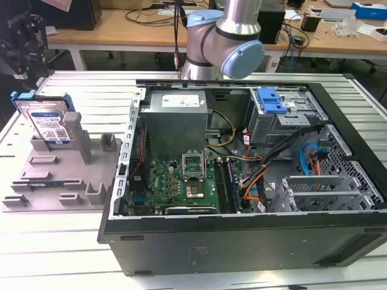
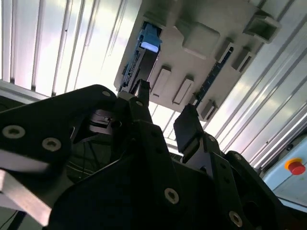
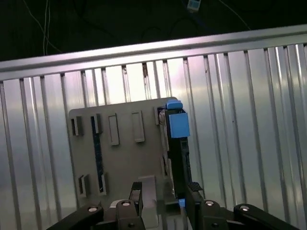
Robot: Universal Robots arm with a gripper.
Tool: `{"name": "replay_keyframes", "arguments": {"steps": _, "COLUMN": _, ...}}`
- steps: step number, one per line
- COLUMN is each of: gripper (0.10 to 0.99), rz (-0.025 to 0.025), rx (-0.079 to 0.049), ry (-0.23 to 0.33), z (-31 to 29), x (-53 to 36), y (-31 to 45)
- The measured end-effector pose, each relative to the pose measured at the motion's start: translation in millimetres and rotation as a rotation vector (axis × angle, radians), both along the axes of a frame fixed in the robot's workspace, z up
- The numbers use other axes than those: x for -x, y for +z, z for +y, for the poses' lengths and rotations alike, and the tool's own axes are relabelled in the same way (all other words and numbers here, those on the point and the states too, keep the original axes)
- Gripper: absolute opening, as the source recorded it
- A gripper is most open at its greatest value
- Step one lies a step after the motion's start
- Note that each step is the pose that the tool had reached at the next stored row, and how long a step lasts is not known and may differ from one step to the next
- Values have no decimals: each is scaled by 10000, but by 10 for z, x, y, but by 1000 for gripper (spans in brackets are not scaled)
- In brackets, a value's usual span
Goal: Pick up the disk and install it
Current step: 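Pick up the disk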
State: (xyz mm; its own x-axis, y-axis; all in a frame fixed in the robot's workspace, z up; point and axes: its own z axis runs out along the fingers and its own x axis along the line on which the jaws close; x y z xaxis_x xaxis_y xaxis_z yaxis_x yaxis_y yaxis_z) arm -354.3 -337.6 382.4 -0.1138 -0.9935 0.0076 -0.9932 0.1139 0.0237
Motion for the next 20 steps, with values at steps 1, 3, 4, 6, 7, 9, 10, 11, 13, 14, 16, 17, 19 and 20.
{"name": "replay_keyframes", "arguments": {"steps": 1, "gripper": 482, "rz": -8, "rx": 0, "ry": 125, "z": 5, "x": 3, "y": -2}}
{"name": "replay_keyframes", "arguments": {"steps": 3, "gripper": 482, "rz": -6, "rx": 1, "ry": 254, "z": 10, "x": 9, "y": -5}}
{"name": "replay_keyframes", "arguments": {"steps": 4, "gripper": 482, "rz": -7, "rx": 1, "ry": 370, "z": 14, "x": 14, "y": -9}}
{"name": "replay_keyframes", "arguments": {"steps": 6, "gripper": 482, "rz": -9, "rx": -1, "ry": 749, "z": 27, "x": 17, "y": -13}}
{"name": "replay_keyframes", "arguments": {"steps": 7, "gripper": 482, "rz": -9, "rx": -1, "ry": 892, "z": 35, "x": 17, "y": -13}}
{"name": "replay_keyframes", "arguments": {"steps": 9, "gripper": 482, "rz": -8, "rx": -1, "ry": 1151, "z": 61, "x": 21, "y": -14}}
{"name": "replay_keyframes", "arguments": {"steps": 10, "gripper": 482, "rz": -7, "rx": 0, "ry": 1214, "z": 72, "x": 23, "y": -14}}
{"name": "replay_keyframes", "arguments": {"steps": 11, "gripper": 482, "rz": -8, "rx": 0, "ry": 1277, "z": 87, "x": 34, "y": -15}}
{"name": "replay_keyframes", "arguments": {"steps": 13, "gripper": 482, "rz": -6, "rx": 0, "ry": 1317, "z": 108, "x": 70, "y": -19}}
{"name": "replay_keyframes", "arguments": {"steps": 14, "gripper": 482, "rz": -8, "rx": 0, "ry": 1323, "z": 118, "x": 114, "y": -25}}
{"name": "replay_keyframes", "arguments": {"steps": 16, "gripper": 482, "rz": -8, "rx": 0, "ry": 1323, "z": 121, "x": 218, "y": -32}}
{"name": "replay_keyframes", "arguments": {"steps": 17, "gripper": 482, "rz": -9, "rx": 0, "ry": 1322, "z": 122, "x": 315, "y": -38}}
{"name": "replay_keyframes", "arguments": {"steps": 19, "gripper": 482, "rz": -9, "rx": -1, "ry": 1338, "z": 122, "x": 355, "y": -43}}
{"name": "replay_keyframes", "arguments": {"steps": 20, "gripper": 482, "rz": -10, "rx": 0, "ry": 1382, "z": 122, "x": 362, "y": -46}}
